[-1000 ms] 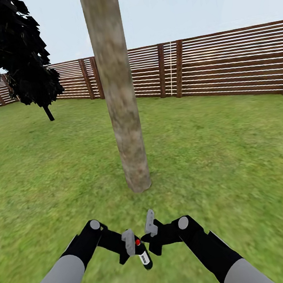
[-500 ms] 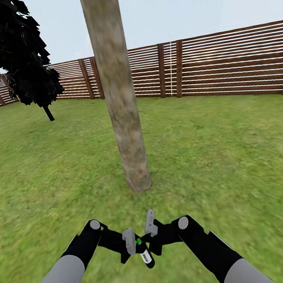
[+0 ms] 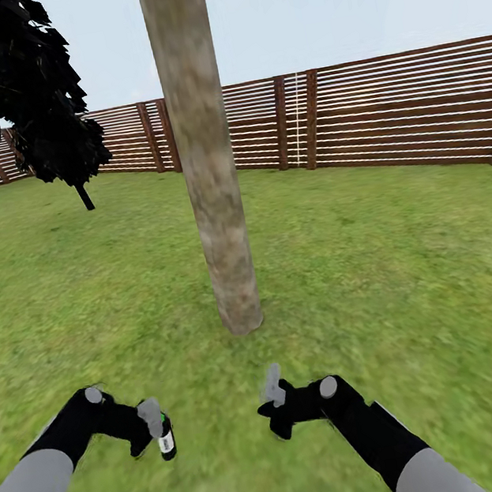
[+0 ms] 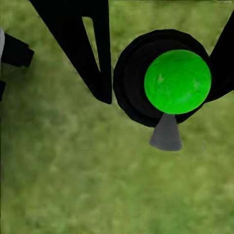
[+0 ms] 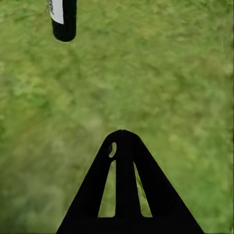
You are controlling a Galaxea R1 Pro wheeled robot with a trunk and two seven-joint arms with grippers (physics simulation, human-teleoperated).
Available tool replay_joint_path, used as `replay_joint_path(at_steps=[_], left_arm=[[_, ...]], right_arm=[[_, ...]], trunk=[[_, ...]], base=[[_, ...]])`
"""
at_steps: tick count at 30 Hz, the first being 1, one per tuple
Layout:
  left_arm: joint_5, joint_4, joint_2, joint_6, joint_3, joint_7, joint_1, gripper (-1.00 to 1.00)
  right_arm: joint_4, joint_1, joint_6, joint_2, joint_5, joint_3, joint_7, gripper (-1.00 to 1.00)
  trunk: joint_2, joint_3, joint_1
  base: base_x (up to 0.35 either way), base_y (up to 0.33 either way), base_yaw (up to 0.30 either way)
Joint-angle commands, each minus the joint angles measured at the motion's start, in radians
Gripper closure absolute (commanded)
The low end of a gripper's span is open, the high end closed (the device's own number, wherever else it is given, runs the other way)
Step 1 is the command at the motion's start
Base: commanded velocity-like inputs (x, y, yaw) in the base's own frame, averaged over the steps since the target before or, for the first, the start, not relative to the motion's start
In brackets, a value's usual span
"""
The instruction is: In the garden, pick up the pesticide atomizer on the floor and spray pesticide onto both trees until each tree trunk is fully covered.
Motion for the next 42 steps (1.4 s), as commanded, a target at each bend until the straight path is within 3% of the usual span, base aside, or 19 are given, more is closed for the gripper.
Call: replay_joint_path(at_steps=[1, 3, 4, 5, 6, 7, 9, 11, 13, 14, 16, 17, 19, 21, 24, 27, 32, 42], left_arm=[[0.002, 0.005, 0.000, -0.001, 0.064, 0.064, 0.003, 1.00], [0.004, 0.009, -0.008, 0.002, 0.177, 0.181, 0.005, 1.00], [0.005, 0.014, -0.016, 0.021, 0.241, 0.241, 0.005, 1.00], [0.005, 0.035, -0.029, 0.070, 0.325, 0.317, 0.005, 1.00], [0.005, 0.053, -0.042, 0.110, 0.384, 0.383, 0.005, 1.00], [0.006, 0.069, -0.057, 0.135, 0.432, 0.453, 0.005, 1.00], [0.006, 0.115, -0.093, 0.156, 0.490, 0.585, 0.005, 1.00], [0.005, 0.171, -0.130, 0.161, 0.522, 0.728, 0.005, 1.00], [0.022, 0.220, -0.149, 0.162, 0.555, 0.868, 0.005, 1.00], [0.040, 0.239, -0.152, 0.162, 0.571, 0.913, 0.005, 1.00], [0.118, 0.275, -0.158, 0.157, 0.608, 0.995, 0.007, 1.00], [0.148, 0.282, -0.160, 0.155, 0.615, 1.011, 0.012, 1.00], [0.177, 0.288, -0.161, 0.152, 0.621, 1.022, 0.042, 1.00], [0.192, 0.290, -0.162, 0.148, 0.623, 1.025, 0.079, 1.00], [0.197, 0.292, -0.162, 0.148, 0.624, 1.024, 0.092, 1.00], [0.199, 0.295, -0.163, 0.144, 0.624, 1.019, 0.096, 1.00], [0.198, 0.326, -0.170, 0.059, 0.624, 1.025, 0.096, 1.00], [0.201, 0.317, -0.159, 0.058, 0.629, 1.050, 0.096, 1.00]], right_arm=[[0.014, 0.000, 0.000, -0.003, -0.002, -0.060, -0.047, 1.00], [0.044, 0.001, -0.001, -0.006, -0.004, -0.218, -0.144, 1.00], [0.062, 0.002, -0.002, -0.006, -0.004, -0.317, -0.187, -1.00], [0.080, 0.003, -0.009, -0.006, -0.005, -0.433, -0.231, -1.00], [0.092, 0.003, -0.019, -0.006, -0.005, -0.505, -0.260, -1.00], [0.103, 0.004, -0.032, -0.004, -0.005, -0.557, -0.299, -1.00], [0.114, 0.005, -0.052, -0.003, -0.005, -0.609, -0.413, -1.00], [0.120, 0.010, -0.075, -0.001, -0.007, -0.626, -0.548, -1.00], [0.146, 0.013, -0.085, 0.000, -0.009, -0.630, -0.657, -1.00], [0.158, 0.013, -0.087, 0.001, -0.010, -0.630, -0.686, -1.00], [0.195, 0.014, -0.090, 0.002, -0.021, -0.632, -0.723, -1.00], [0.224, 0.014, -0.092, 0.002, -0.054, -0.633, -0.730, -1.00], [0.293, 0.015, -0.120, -0.006, -0.152, -0.633, -0.732, -1.00], [0.346, 0.016, -0.175, -0.038, -0.221, -0.631, -0.729, -1.00], [0.365, 0.016, -0.199, -0.104, -0.244, -0.631, -0.715, -1.00], [0.419, 0.024, -0.218, -0.169, -0.251, -0.633, -0.623, -1.00], [0.435, 0.026, -0.245, -0.180, -0.253, -0.633, -0.601, -1.00], [0.437, 0.026, -0.263, -0.184, -0.256, -0.649, -0.602, -1.00]], trunk=[[0.000, 0.000, 0.000], [0.000, 0.000, 0.000], [0.000, 0.000, 0.000], [0.000, 0.000, 0.000], [0.000, 0.000, 0.000], [0.000, 0.000, 0.000], [0.000, 0.000, 0.000], [0.000, 0.000, 0.000], [0.000, 0.000, 0.000], [0.000, 0.000, 0.000], [0.000, 0.000, 0.000], [0.000, 0.000, 0.000], [0.000, 0.000, 0.000], [0.000, 0.000, 0.000], [0.000, 0.000, 0.000], [0.000, 0.000, 0.000], [0.000, 0.000, 0.000], [0.000, 0.000, 0.000]], base=[[0.000, 0.000, 0.000], [0.000, 0.000, 0.000], [0.000, 0.000, 0.000], [0.000, 0.000, 0.000], [0.000, 0.000, 0.000], [0.000, 0.000, 0.000], [0.000, 0.000, 0.000], [0.000, 0.000, 0.000], [0.000, 0.000, 0.000], [0.000, 0.000, 0.000], [0.000, 0.000, 0.000], [0.000, 0.000, 0.000], [0.000, 0.000, 0.000], [0.000, 0.000, 0.000], [0.000, 0.000, 0.000], [0.000, 0.000, 0.000], [0.000, 0.000, 0.000], [0.179, 0.000, -0.242]])
